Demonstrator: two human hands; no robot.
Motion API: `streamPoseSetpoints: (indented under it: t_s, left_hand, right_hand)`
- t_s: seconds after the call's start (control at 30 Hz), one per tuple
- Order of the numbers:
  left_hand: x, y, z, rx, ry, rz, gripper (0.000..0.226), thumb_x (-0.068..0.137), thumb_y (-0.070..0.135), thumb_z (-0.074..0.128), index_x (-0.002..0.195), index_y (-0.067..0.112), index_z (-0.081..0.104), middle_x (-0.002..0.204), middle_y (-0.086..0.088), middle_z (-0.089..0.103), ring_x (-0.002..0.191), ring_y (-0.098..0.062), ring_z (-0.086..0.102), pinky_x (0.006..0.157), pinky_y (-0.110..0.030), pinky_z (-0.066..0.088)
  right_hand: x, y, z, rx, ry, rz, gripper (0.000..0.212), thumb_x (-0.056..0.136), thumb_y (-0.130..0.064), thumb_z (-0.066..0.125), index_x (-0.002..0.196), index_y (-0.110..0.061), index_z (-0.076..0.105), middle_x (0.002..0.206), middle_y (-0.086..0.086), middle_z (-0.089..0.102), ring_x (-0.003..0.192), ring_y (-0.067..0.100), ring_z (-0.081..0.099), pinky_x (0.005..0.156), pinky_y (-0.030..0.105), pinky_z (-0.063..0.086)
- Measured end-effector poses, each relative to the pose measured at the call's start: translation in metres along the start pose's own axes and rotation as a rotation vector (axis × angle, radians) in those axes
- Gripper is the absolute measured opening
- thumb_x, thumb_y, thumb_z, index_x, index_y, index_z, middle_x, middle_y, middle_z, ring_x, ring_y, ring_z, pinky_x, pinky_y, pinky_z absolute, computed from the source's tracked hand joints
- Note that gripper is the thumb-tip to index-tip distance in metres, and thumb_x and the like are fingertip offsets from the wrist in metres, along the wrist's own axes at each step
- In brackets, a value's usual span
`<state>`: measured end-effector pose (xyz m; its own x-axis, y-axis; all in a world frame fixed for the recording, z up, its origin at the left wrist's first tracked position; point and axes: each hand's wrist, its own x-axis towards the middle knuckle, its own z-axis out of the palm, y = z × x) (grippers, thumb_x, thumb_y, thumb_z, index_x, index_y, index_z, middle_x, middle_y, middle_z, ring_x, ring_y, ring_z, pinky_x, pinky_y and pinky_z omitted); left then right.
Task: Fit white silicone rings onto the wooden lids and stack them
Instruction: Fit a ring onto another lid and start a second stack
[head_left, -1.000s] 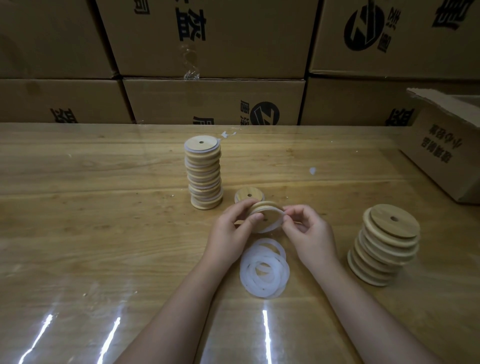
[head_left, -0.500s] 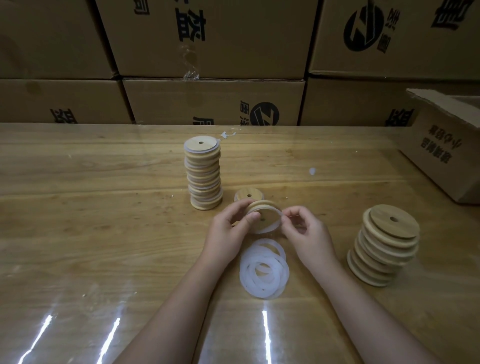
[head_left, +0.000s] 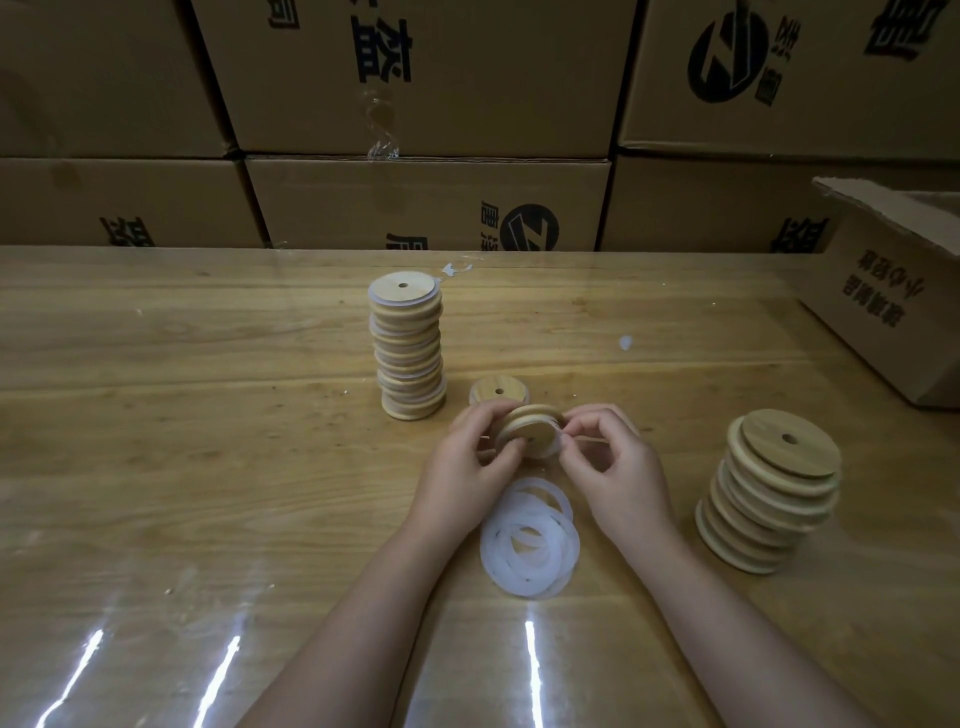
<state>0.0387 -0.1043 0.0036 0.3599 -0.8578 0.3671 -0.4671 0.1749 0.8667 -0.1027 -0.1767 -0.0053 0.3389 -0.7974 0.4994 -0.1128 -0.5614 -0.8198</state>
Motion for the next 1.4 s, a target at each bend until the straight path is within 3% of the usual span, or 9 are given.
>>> streamPoseSetpoints:
  t_s: [0.13,0.23,0.33,0.67,0.8,0.9,1.07,1.27,1.4]
  left_hand:
    - [0.0018,-0.001,-0.0016,0.077,0.018,0.069,0.031,0.082,0.01,0.068,0.109,0.025,0.062,0.1,0.017,0.06,0.092,0.01,0.054,0.075,-0.005,0.039]
    - [0.0019,-0.0017,-0.0019,0.093,0.03,0.088,0.031,0.082,0.008,0.069,0.111,0.018,0.064,0.099,0.022,0.058,0.092,0.014,0.053,0.076,-0.002,0.037]
    - [0.0017,0.0002,-0.0016,0.073,0.026,0.085,0.035,0.082,0.006,0.069,0.11,0.026,0.061,0.098,0.022,0.058,0.09,0.015,0.053,0.074,-0.002,0.038]
    - [0.002,0.0011,-0.0043,-0.062,-0.012,-0.027,0.036,0.082,0.006,0.068,0.105,0.033,0.06,0.099,0.01,0.066,0.09,-0.007,0.061,0.079,-0.013,0.045]
    - [0.0025,0.0021,-0.0056,-0.101,-0.013,-0.038,0.037,0.082,0.006,0.068,0.101,0.036,0.06,0.095,0.014,0.066,0.086,-0.003,0.061,0.078,-0.015,0.046]
    - [0.0026,0.0023,-0.0061,-0.127,-0.024,-0.049,0.032,0.082,0.004,0.067,0.1,0.03,0.06,0.094,0.011,0.066,0.086,-0.002,0.061,0.077,-0.015,0.046]
    - [0.0032,0.0023,-0.0055,-0.217,-0.015,-0.12,0.022,0.081,0.0,0.067,0.092,0.016,0.057,0.093,-0.004,0.064,0.087,-0.014,0.062,0.075,-0.022,0.05]
    - [0.0011,0.0,-0.0027,-0.001,-0.011,0.007,0.034,0.078,0.002,0.066,0.096,0.03,0.058,0.095,0.008,0.063,0.092,-0.009,0.06,0.081,-0.026,0.048]
    - [0.0022,-0.0029,-0.0024,0.046,0.002,0.057,0.03,0.08,0.008,0.069,0.102,0.027,0.062,0.098,0.007,0.064,0.093,-0.002,0.058,0.082,-0.017,0.043]
  right_hand:
    - [-0.0009,-0.0013,-0.0011,-0.01,0.047,0.03,0.03,0.078,-0.001,0.066,0.074,-0.03,0.057,0.089,-0.011,0.062,0.082,0.001,0.061,0.07,0.01,0.047]
    - [-0.001,-0.0008,-0.0008,-0.015,0.058,0.046,0.024,0.078,-0.001,0.066,0.075,-0.024,0.059,0.087,-0.009,0.063,0.079,0.001,0.061,0.069,0.012,0.049]
    - [-0.0008,-0.0005,-0.0007,0.003,0.075,0.085,0.017,0.078,-0.001,0.066,0.076,-0.017,0.062,0.086,-0.005,0.064,0.077,0.001,0.062,0.066,0.009,0.048]
    - [-0.0012,-0.0014,-0.0009,-0.044,0.011,0.075,0.015,0.08,-0.001,0.063,0.078,-0.016,0.06,0.085,-0.004,0.061,0.076,0.003,0.059,0.066,0.012,0.048]
    - [-0.0007,-0.0014,-0.0019,-0.008,-0.011,0.132,0.014,0.083,-0.005,0.063,0.079,-0.018,0.06,0.086,-0.004,0.062,0.076,0.0,0.059,0.064,0.007,0.045]
    - [-0.0006,-0.0021,-0.0014,0.009,-0.021,0.137,0.021,0.083,-0.006,0.063,0.077,-0.025,0.059,0.087,-0.005,0.062,0.075,-0.002,0.06,0.063,0.007,0.044]
    - [-0.0006,0.0009,0.0,0.024,-0.055,0.178,0.022,0.081,-0.007,0.067,0.079,-0.028,0.058,0.092,-0.006,0.064,0.08,0.001,0.063,0.066,0.009,0.048]
    - [-0.0009,-0.0004,0.0009,0.014,-0.007,0.007,0.031,0.079,0.004,0.065,0.077,-0.027,0.057,0.091,-0.01,0.061,0.087,0.001,0.06,0.075,0.012,0.048]
    - [-0.0008,0.0025,-0.0002,0.017,0.034,0.025,0.03,0.078,0.003,0.066,0.078,-0.025,0.059,0.09,-0.009,0.063,0.084,0.003,0.062,0.076,0.015,0.049]
